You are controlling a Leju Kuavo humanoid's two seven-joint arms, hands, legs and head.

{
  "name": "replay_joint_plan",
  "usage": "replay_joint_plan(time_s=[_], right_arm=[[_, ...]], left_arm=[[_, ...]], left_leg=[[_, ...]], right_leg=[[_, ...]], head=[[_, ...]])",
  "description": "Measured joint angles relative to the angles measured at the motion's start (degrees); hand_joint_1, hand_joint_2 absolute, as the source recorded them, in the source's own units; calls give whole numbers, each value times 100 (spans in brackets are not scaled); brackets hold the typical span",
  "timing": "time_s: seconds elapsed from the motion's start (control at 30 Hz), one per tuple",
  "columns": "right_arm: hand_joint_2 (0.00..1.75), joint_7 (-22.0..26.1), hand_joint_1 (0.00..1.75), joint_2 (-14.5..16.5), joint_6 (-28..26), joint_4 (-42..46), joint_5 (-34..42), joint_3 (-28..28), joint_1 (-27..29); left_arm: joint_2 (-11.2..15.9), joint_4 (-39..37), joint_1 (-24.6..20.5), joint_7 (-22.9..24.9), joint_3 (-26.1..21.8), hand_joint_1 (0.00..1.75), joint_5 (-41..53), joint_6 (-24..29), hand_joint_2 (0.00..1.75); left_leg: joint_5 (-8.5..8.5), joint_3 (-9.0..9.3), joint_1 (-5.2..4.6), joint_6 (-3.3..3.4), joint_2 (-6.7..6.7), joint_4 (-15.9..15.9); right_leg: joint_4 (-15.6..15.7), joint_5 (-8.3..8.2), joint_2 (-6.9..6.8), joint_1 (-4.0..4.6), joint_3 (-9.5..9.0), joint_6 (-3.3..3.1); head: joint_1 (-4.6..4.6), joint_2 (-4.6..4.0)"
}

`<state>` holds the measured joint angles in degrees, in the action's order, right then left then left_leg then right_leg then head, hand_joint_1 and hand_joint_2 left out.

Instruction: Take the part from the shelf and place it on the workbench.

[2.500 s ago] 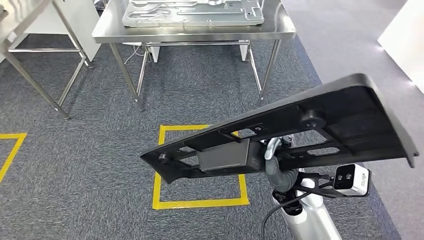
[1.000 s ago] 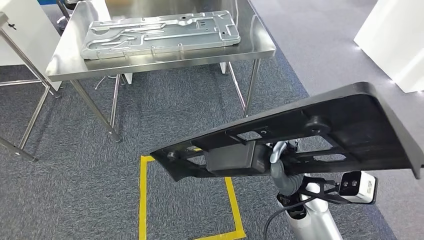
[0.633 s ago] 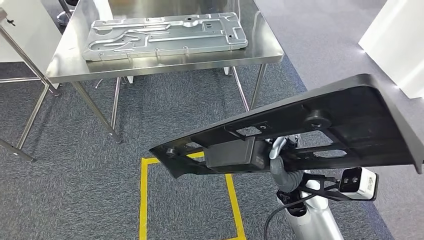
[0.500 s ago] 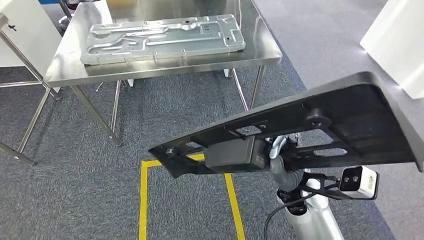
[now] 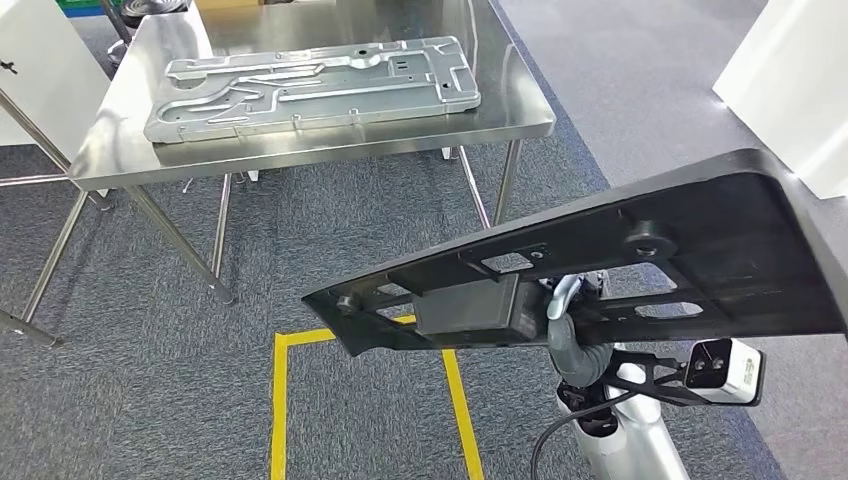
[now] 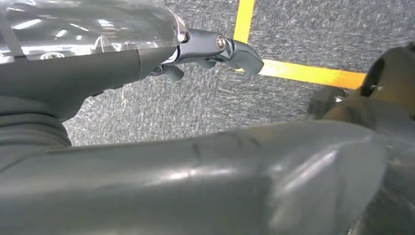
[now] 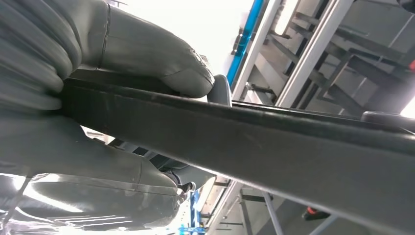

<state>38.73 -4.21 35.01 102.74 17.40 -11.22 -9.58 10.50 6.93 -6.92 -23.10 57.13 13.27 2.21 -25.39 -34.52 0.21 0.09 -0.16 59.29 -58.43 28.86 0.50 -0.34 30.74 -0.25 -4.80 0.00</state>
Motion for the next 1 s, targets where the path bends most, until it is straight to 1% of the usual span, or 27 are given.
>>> replay_joint_plan(time_s=[0.03,0.1,0.13,0.17,0.23,0.27,0.3,0.33,0.37,0.4,0.43,0.47,0.5,0.57,0.6,0.63,0.67,0.7,0.73,0.77,0.8,0.83,0.87,0.9,0.93,0.97,1.0], right_arm=[[175,7,175,-1,0,-1,0,2,-3],[175,15,175,-7,0,-1,1,9,-9],[175,21,175,-16,-1,-1,2,14,-15],[175,27,175,-28,-3,-1,3,21,-18],[175,38,175,-50,-11,-13,3,34,-9],[175,42,175,-58,-16,-24,3,39,2],[175,44,175,-67,-19,-36,2,43,12],[175,46,175,-76,-20,-44,1,46,17],[175,49,175,-87,-21,-48,1,50,19],[175,50,175,-96,-22,-49,-1,52,19],[175,52,175,-101,-22,-49,-1,55,17],[175,53,175,-103,-23,-49,-2,55,18],[175,53,175,-103,-25,-48,-3,55,19],[175,53,175,-107,-35,-44,-8,55,23],[175,53,175,-108,-42,-40,-11,55,25],[175,54,175,-110,-48,-36,-14,55,26],[175,54,175,-109,-56,-31,-15,55,29],[175,53,175,-109,-66,-30,-18,55,35],[175,52,175,-108,-75,-30,-21,54,44],[175,51,175,-107,-85,-31,-26,54,57],[175,50,175,-107,-91,-31,-37,52,70],[175,49,175,-106,-95,-32,-46,52,78],[175,47,175,-105,-96,-32,-55,51,81],[175,45,175,-104,-96,-31,-62,49,82],[175,44,175,-104,-97,-31,-68,48,80],[175,40,175,-103,-102,-31,-84,47,79],[175,32,175,-103,-113,-30,-117,44,77]], left_arm=[[2,0,-3,-2,0,0,0,0,0],[8,0,-1,-3,0,0,-1,1,0],[10,0,-2,-4,0,0,-1,1,0],[10,0,-3,-5,0,0,-2,2,0],[10,0,-6,-7,0,0,-2,1,0],[10,0,-3,-7,0,0,-2,-1,0],[9,0,1,-8,1,0,-1,-4,0],[8,0,6,-9,1,0,-1,-8,0],[7,0,9,-11,2,0,0,-10,0],[7,0,11,-14,2,0,0,-12,0],[7,0,9,-16,2,0,-1,-13,0],[8,0,5,-17,2,0,-1,-14,0],[8,0,1,-17,2,0,0,-15,0],[8,0,-7,-17,2,0,1,-16,0],[8,0,-10,-17,2,0,1,-16,0],[8,0,-16,-20,2,0,1,-15,0],[8,0,-20,-22,2,0,1,-14,0],[8,0,-19,-25,2,0,0,-14,0],[8,0,-13,-27,2,0,0,-13,0],[7,0,0,-28,2,0,0,-13,0],[5,0,14,-30,2,0,0,-13,0],[4,0,25,-31,2,0,0,-13,0],[3,0,32,-33,2,0,0,-13,0],[4,0,35,-37,2,0,0,-13,0],[7,-1,35,-41,2,0,0,-13,0],[9,-1,34,-49,1,0,0,-13,0],[12,-2,34,-56,1,0,0,-13,0]], left_leg=[[-16,9,-11,19,-1,-28],[-15,52,22,77,-1,-84],[-16,86,40,108,0,-119],[-21,122,58,135,1,-148],[-62,166,53,166,2,-158],[-88,189,52,169,1,-157],[-119,221,52,167,-1,-156],[-154,266,54,160,-3,-156],[-192,322,55,147,-6,-155],[-233,374,56,127,-7,-155],[-279,414,46,97,-10,-148],[-319,443,35,65,-10,-149],[-352,461,25,29,-10,-157],[-401,507,19,-40,1,-185],[-428,530,27,-72,7,-161],[-485,502,34,-98,12,-46],[-590,397,42,-122,14,197],[-723,202,49,-137,13,565],[-863,-60,49,-150,13,989],[-947,-318,50,-159,13,1356],[-925,-509,50,-161,13,1559],[-768,-593,49,-153,13,1529],[-506,-565,48,-134,13,1278],[-196,-456,43,-102,13,867],[18,-320,24,-68,13,489],[135,-206,5,-33,13,207],[156,-135,-18,0,9,48]], right_leg=[[11,8,4,2,-4,34],[-11,52,-8,4,-19,98],[-137,124,-14,6,27,125],[-389,245,-21,3,145,148],[-1150,534,-25,-15,576,182],[-1472,600,-26,-26,790,198],[-1609,551,-28,-38,922,211],[-1518,381,-32,-51,940,220],[-1213,126,-39,-63,846,223],[-799,-129,-50,-74,693,218],[-425,-287,-60,-69,537,202],[-173,-360,-63,-62,428,172],[-54,-348,-62,-51,372,135],[-32,-287,-39,-39,333,52],[-12,-271,-32,-43,298,13],[10,-254,-31,-49,252,-26],[31,-231,-34,-54,199,-62],[41,-199,-40,-52,152,-91],[42,-160,-44,-45,112,-110],[42,-118,-41,-37,71,-119],[41,-73,-34,-31,22,-122],[41,-22,-26,-27,-41,-119],[42,34,-20,-24,-118,-111],[43,97,-16,-21,-204,-99],[47,159,-16,-11,-278,-76],[58,211,-12,-6,-334,-46],[75,246,-13,-2,-381,-14]], head=[[-1,0],[0,0],[0,0],[1,0],[0,0],[0,0],[0,0],[0,0],[0,0],[1,0],[1,0],[1,0],[1,0],[-1,0],[-1,0],[-1,0],[-1,0],[-1,0],[-1,0],[-1,0],[-1,0],[-1,0],[-1,0],[-1,0],[0,0],[0,0],[0,0]])
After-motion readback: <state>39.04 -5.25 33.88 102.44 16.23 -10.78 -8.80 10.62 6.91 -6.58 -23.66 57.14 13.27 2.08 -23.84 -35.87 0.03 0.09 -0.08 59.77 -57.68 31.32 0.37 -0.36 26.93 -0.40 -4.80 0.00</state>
